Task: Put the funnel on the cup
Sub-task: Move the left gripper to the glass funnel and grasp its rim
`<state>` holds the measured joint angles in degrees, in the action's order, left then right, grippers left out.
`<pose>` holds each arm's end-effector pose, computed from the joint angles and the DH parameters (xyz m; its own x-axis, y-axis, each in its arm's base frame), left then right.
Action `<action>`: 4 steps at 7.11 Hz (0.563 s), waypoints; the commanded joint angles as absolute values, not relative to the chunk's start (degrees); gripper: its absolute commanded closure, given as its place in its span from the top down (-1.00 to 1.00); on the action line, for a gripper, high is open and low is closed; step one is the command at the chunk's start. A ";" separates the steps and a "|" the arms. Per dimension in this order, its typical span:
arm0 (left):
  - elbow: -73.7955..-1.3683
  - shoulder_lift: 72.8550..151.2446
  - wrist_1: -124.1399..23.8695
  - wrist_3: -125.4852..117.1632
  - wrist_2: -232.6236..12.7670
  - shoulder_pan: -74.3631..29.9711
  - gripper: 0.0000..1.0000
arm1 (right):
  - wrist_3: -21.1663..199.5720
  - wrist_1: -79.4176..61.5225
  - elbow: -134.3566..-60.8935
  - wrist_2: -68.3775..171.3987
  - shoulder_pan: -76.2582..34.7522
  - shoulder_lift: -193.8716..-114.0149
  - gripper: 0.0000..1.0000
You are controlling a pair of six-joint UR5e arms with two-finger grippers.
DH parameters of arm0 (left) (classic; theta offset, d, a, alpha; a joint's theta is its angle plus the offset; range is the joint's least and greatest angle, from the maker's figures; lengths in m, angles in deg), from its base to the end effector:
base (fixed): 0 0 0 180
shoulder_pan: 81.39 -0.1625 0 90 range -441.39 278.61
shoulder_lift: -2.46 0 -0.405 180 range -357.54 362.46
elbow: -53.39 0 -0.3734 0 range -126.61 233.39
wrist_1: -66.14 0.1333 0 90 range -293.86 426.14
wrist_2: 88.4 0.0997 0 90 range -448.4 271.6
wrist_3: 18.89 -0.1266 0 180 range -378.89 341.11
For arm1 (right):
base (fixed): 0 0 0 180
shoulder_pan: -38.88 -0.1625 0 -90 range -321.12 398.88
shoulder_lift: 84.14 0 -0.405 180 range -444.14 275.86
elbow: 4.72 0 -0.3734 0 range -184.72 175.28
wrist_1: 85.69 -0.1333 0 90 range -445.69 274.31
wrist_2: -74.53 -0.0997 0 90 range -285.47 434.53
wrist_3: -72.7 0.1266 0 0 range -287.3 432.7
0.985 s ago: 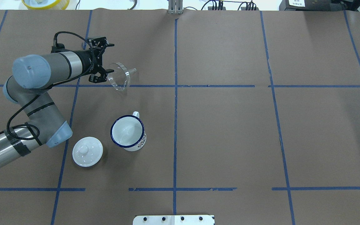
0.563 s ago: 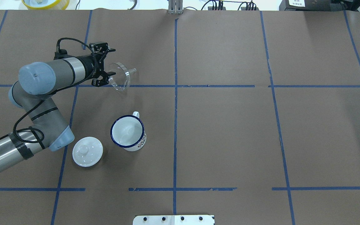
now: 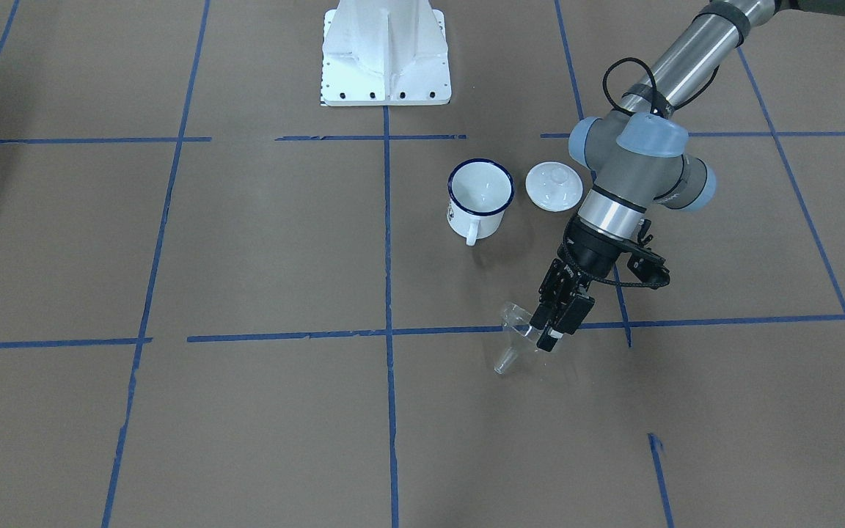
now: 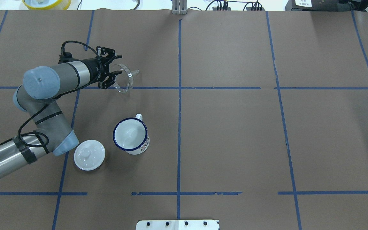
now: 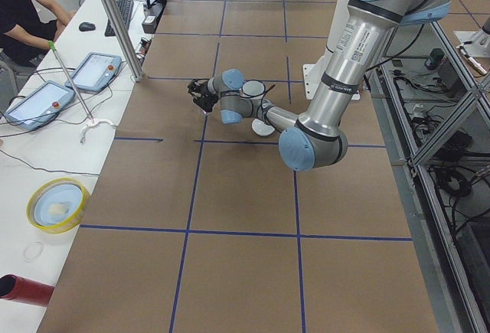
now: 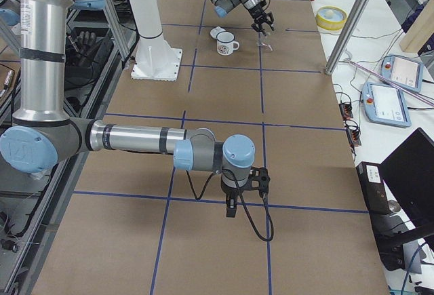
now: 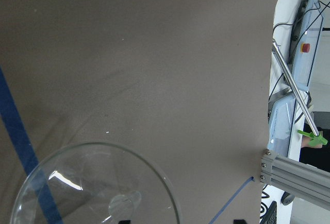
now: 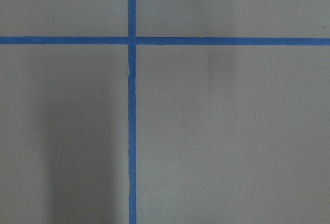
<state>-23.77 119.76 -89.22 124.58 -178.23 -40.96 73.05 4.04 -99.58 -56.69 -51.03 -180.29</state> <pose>0.4382 -0.5489 0.3534 -0.4428 -0.6784 -0.5863 0.4955 0.3599 -0.7906 0.0492 -0.4280 0.6706 0.7522 0.0167 0.6587 -0.0030 0.9998 -0.0218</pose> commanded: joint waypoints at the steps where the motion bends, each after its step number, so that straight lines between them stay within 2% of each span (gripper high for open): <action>1: -22.65 120.14 -89.33 124.55 -178.22 -41.22 0.02 | 73.05 4.04 -99.55 -56.69 -51.03 -180.29 1.00; 3: -22.46 120.23 -89.42 124.55 -178.22 -41.75 -0.02 | 73.05 4.04 -99.64 -56.69 -51.03 -180.29 1.00; 4: -22.46 120.23 -90.03 124.55 -177.96 -41.75 -0.57 | 73.05 4.04 -99.64 -56.69 -51.03 -180.29 1.00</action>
<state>-22.53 120.20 -89.54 124.55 -178.16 -41.64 73.05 4.04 -99.60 -56.69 -51.03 -180.29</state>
